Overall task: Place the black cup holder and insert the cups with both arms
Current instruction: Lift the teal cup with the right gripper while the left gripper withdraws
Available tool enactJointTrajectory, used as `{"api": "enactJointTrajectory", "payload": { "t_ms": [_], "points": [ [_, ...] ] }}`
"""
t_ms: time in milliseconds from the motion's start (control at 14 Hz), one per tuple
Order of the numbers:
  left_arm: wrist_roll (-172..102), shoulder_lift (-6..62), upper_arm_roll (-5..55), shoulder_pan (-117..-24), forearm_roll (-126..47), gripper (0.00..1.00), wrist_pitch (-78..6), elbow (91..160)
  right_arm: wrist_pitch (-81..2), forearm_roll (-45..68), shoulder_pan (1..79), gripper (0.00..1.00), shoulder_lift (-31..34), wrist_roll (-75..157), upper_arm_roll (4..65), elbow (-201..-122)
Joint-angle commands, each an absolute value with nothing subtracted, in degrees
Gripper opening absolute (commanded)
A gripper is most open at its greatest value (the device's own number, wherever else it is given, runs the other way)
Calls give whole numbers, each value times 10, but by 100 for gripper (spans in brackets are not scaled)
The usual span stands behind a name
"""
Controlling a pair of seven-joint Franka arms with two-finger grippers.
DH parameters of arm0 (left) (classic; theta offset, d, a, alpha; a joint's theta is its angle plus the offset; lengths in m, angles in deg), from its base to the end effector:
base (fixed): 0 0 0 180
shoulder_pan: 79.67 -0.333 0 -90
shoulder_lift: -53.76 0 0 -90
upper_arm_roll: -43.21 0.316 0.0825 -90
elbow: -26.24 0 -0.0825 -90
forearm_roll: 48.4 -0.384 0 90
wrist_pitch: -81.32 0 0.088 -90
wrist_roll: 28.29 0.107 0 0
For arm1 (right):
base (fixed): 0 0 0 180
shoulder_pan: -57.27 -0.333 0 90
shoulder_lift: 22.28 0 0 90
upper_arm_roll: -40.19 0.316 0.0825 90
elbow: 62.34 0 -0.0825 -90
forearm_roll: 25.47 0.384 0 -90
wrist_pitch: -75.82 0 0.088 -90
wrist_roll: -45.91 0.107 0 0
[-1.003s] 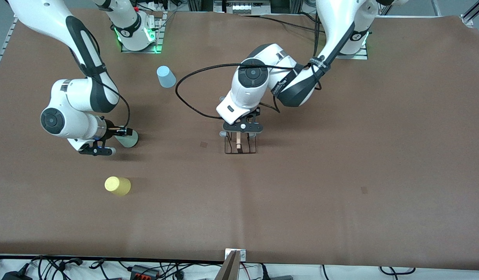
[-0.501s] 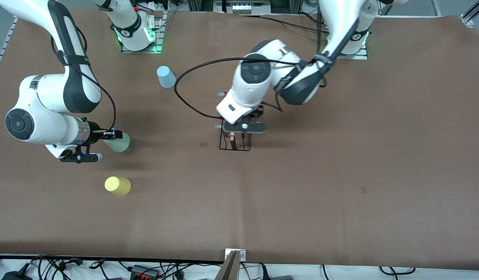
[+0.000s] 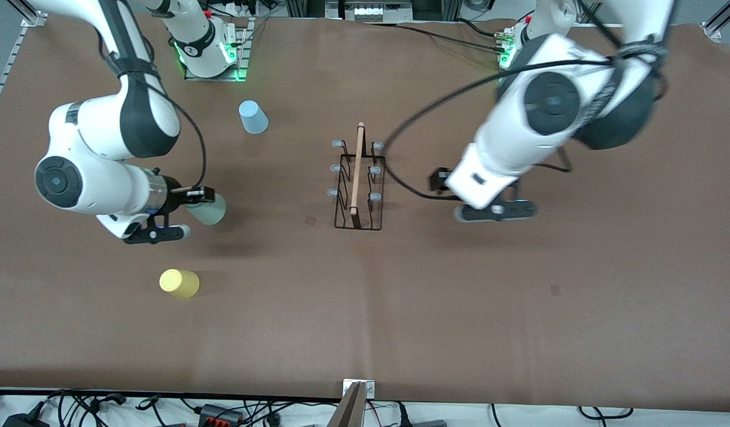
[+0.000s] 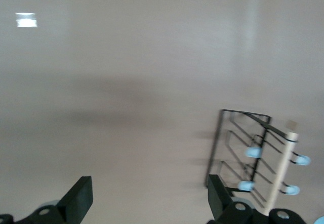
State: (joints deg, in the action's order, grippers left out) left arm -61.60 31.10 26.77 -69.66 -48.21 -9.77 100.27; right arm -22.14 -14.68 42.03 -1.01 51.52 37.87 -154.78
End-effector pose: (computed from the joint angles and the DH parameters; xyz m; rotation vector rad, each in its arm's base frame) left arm 0.6087 -0.2643 0.5236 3.0707 0.2098 -0.1965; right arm 0.6120 0.1611 0.3932 -2.9860 -0.1141 0.4473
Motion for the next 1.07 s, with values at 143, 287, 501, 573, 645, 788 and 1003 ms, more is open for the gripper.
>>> {"api": "enactJointTrajectory", "payload": {
  "t_ms": [143,287,501,573,645,788,1003],
  "points": [
    [-596,372,267,-737,-486,100,-41,1018,-157,-107,337,24,-13,593,376,-1514],
    [-591,368,268,-740,-486,100,-45,1022,-146,-106,279,24,-14,656,376,-1500],
    [-591,373,269,-742,-486,100,-46,1024,-144,-80,221,24,-16,704,376,-1501],
    [-590,373,269,-749,-488,100,-49,1022,-144,-65,205,24,-15,715,376,-1501],
    [-576,372,267,-761,-493,100,-50,1022,-144,-61,195,24,-13,720,376,-1502],
    [-499,371,268,-775,-492,100,-55,1026,-144,-61,182,24,-9,722,376,-1507],
    [-469,391,286,-785,-492,100,-57,1066,-158,-53,165,24,6,725,376,-1508]
  ]
}}
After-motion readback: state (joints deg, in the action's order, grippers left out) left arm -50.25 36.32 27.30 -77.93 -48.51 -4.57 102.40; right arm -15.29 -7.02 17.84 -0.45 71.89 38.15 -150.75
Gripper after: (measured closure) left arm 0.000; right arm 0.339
